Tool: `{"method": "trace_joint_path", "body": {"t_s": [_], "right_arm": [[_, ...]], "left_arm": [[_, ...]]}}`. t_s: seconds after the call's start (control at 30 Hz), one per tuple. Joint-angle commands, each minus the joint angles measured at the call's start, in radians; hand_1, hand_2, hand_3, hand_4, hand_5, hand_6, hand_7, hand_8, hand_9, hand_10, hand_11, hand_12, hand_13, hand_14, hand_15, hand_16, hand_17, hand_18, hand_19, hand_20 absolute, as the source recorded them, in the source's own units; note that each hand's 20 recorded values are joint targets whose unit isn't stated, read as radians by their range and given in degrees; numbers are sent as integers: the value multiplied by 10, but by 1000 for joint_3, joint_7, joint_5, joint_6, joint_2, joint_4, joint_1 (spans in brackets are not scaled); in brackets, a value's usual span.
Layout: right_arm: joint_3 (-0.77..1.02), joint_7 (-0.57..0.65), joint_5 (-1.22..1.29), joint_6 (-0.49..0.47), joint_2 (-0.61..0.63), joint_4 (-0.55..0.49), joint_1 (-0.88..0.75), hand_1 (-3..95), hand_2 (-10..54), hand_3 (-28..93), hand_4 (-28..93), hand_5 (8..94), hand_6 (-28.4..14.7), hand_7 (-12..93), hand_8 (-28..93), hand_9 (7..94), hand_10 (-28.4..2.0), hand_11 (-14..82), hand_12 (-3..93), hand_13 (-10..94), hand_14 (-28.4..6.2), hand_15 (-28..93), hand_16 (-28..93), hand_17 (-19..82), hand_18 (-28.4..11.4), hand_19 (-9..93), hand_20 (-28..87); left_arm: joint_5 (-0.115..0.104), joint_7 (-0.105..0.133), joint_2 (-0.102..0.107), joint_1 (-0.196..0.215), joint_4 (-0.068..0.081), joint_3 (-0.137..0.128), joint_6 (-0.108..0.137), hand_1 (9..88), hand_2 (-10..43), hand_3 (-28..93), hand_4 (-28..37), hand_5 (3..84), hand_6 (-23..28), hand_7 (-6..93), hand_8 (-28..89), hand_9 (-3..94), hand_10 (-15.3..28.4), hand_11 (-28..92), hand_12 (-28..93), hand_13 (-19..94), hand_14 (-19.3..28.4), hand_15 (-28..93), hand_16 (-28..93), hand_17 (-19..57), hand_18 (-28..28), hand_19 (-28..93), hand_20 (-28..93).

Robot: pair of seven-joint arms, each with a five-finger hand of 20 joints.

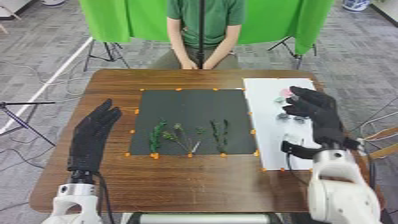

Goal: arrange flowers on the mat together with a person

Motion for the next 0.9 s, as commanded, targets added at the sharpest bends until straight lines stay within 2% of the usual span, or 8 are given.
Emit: {"method": "trace_joint_path", "body": {"t_s": [0.03, 0.23, 0.37, 0.57, 0.9], "right_arm": [[-69, 307, -730, -472, 105, 81, 259, 372, -95, 671, -281, 602, -6, 143, -105, 690, -138, 131, 148, 771, -90, 219, 188, 407, -155, 580, 386], [-159, 394, -863, -642, 135, 160, 351, 414, -95, 656, -281, 657, 7, 135, -103, 790, -122, 136, 146, 912, -50, 252, 229, 517, -149, 709, 356], [-191, 422, -876, -699, 143, 188, 380, 418, -95, 650, -283, 655, 11, 130, -104, 807, -118, 135, 143, 936, -37, 264, 254, 546, -138, 750, 307], [-217, 419, -881, -737, 141, 251, 412, 411, -95, 652, -282, 636, 15, 124, -103, 811, -119, 133, 142, 937, -29, 290, 254, 561, -128, 762, 292], [-242, 432, -856, -750, 111, 324, 424, 411, -95, 652, -283, 622, 18, 126, -105, 837, -116, 135, 140, 937, -13, 361, 212, 594, -117, 788, 263]], "left_arm": [[1, -17, -2, 13, -7, -1, 8, 227, -39, 670, -252, 439, 30, 75, -60, 434, 123, 109, 122, 324, 142, 88, 4, 60, 95, 15, 159], [2, -23, -2, 17, -10, -6, 2, 228, -37, 668, -252, 439, 30, 73, -60, 433, 123, 108, 122, 323, 142, 88, 4, 59, 95, 15, 159], [1, -23, -4, 21, -11, -8, 1, 228, -38, 668, -251, 438, 30, 74, -59, 432, 124, 108, 122, 322, 143, 87, 4, 59, 95, 15, 159], [2, -27, -4, 21, -10, -5, -1, 228, -38, 668, -249, 437, 29, 73, -59, 432, 124, 107, 122, 323, 143, 87, 4, 59, 95, 15, 159], [0, -28, -4, 18, -9, -5, -3, 228, -39, 668, -249, 437, 29, 72, -59, 432, 124, 107, 122, 322, 143, 87, 5, 58, 95, 15, 158]]}}
